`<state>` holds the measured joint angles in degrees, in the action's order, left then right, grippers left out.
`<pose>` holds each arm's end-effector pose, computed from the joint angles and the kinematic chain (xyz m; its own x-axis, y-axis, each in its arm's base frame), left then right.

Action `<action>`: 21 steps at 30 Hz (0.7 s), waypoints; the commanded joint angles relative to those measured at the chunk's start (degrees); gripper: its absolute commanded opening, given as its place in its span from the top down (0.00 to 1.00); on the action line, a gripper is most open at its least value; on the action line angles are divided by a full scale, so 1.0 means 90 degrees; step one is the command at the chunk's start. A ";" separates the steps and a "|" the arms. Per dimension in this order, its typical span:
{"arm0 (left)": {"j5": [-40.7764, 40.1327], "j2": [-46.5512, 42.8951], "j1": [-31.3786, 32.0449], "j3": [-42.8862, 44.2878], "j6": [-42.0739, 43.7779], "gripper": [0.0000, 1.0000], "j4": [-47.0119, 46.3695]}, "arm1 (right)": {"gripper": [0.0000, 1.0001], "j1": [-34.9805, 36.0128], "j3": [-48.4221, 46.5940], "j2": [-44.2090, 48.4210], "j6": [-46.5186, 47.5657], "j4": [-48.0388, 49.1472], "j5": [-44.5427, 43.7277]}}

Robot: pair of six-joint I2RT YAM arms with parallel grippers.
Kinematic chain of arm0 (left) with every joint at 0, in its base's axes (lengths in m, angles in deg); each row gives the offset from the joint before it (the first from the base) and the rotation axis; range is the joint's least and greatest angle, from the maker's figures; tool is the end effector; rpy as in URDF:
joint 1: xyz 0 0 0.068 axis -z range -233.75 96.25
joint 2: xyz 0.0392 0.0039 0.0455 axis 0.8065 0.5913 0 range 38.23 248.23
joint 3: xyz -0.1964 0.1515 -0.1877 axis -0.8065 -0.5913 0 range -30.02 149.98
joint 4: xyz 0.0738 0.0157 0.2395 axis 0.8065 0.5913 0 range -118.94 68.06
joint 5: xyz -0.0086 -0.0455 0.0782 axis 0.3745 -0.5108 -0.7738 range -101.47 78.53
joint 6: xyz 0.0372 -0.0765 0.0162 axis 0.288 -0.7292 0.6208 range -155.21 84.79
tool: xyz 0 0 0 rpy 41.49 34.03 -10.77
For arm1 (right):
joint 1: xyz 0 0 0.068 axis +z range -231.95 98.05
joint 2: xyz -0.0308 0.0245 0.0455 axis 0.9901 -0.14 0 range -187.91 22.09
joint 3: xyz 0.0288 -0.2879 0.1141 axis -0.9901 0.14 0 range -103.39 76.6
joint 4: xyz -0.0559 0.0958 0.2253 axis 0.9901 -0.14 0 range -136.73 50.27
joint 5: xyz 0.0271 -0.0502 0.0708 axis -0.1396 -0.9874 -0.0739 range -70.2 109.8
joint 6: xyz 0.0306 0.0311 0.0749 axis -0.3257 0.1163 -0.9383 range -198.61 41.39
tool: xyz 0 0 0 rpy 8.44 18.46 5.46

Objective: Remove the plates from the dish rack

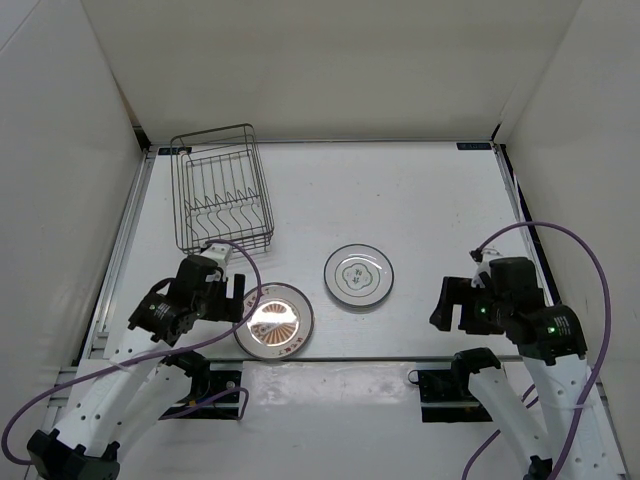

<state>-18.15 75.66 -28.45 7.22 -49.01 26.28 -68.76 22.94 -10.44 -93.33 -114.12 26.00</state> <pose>0.0928 -0.0340 0.2336 -0.8099 0.1208 -0.5741 0.1767 0.9834 -0.0424 0.0475 0.0197 0.2966 -0.8283 0.0654 -0.5565 -0.0819 0.9684 0.2357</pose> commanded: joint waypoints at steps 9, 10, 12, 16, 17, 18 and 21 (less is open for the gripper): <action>-0.0049 -0.0135 -0.0018 0.0062 -0.0039 0.00 -0.0091 | 0.10 -0.0001 -0.0150 0.0226 0.0044 -0.0045 -0.0142; -0.0049 -0.0126 -0.0028 0.0053 -0.0039 0.00 -0.0081 | 0.10 -0.0001 -0.0150 0.0255 0.0044 -0.0026 -0.0161; -0.0040 -0.0106 -0.0028 0.0052 -0.0029 0.00 -0.0071 | 0.10 0.0009 -0.0131 0.0275 0.0034 -0.0025 -0.0200; -0.0069 -0.0067 -0.0038 0.0062 -0.0029 0.00 -0.0052 | 0.10 0.0009 -0.0121 0.0285 0.0034 -0.0025 -0.0220; -0.0069 -0.0057 -0.0028 0.0072 -0.0039 0.00 -0.0052 | 0.10 -0.0001 -0.0121 0.0285 0.0024 -0.0006 -0.0220; -0.0069 -0.0067 -0.0028 0.0072 -0.0039 0.00 -0.0032 | 0.10 -0.0001 -0.0092 0.0285 0.0024 -0.0016 -0.0229; -0.0078 -0.0067 -0.0028 0.0072 -0.0048 0.00 -0.0081 | 0.10 0.0009 -0.0159 0.0256 0.0005 -0.0055 -0.0239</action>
